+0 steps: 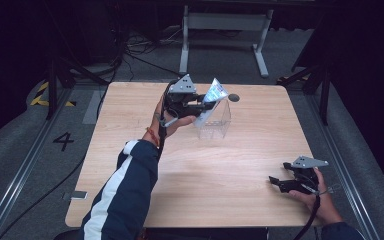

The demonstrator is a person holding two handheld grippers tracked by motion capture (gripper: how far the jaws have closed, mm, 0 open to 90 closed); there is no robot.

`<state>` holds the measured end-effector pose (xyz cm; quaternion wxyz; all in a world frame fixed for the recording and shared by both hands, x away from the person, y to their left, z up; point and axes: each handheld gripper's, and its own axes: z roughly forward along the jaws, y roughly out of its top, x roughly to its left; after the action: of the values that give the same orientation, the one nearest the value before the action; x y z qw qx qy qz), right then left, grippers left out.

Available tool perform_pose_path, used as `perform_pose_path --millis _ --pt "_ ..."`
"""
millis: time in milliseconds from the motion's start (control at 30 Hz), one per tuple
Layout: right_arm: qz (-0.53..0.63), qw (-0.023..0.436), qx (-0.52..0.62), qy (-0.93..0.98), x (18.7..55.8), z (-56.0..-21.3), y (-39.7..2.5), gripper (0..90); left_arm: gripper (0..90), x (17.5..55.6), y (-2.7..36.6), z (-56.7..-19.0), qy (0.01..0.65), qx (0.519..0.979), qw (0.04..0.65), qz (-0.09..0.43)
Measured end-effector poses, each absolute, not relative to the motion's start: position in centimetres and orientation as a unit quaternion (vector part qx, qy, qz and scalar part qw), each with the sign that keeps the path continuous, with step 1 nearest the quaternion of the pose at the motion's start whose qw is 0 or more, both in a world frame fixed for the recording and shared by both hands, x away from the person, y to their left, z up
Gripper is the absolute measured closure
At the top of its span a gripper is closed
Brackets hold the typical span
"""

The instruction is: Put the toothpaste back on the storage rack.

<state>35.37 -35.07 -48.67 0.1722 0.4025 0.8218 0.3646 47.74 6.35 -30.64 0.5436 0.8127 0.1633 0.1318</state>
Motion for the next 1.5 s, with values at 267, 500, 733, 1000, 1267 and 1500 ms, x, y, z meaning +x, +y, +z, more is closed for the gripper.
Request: perform_pose_path --millis 267,500,733,1000,1267,1500 --pt "0.365 0.172 0.403 0.821 35.4 -48.7 -35.1 15.7 69.0 49.8 5.2 -30.9 0.169 0.804 0.554 0.136" --pt "0.365 0.173 0.402 0.822 35.4 -48.7 -35.1 15.7 69.0 51.3 4.4 -31.7 0.175 0.798 0.559 0.141" --pt "0.365 0.173 0.402 0.822 35.4 -48.7 -35.1 15.7 69.0 52.5 4.2 -33.1 0.186 0.794 0.562 0.14" --pt "0.364 0.174 0.402 0.822 35.3 -48.7 -35.1 15.7 68.8 53.4 4.4 -34.6 0.193 0.788 0.571 0.13" --pt "0.365 0.174 0.403 0.821 35.3 -48.7 -35.1 15.7 68.6 53.9 4.6 -36.3 0.206 0.787 0.568 0.128" --pt "0.364 0.173 0.403 0.821 35.3 -48.7 -35.1 15.7 68.4 54.0 4.8 -37.5 0.212 0.787 0.566 0.125"
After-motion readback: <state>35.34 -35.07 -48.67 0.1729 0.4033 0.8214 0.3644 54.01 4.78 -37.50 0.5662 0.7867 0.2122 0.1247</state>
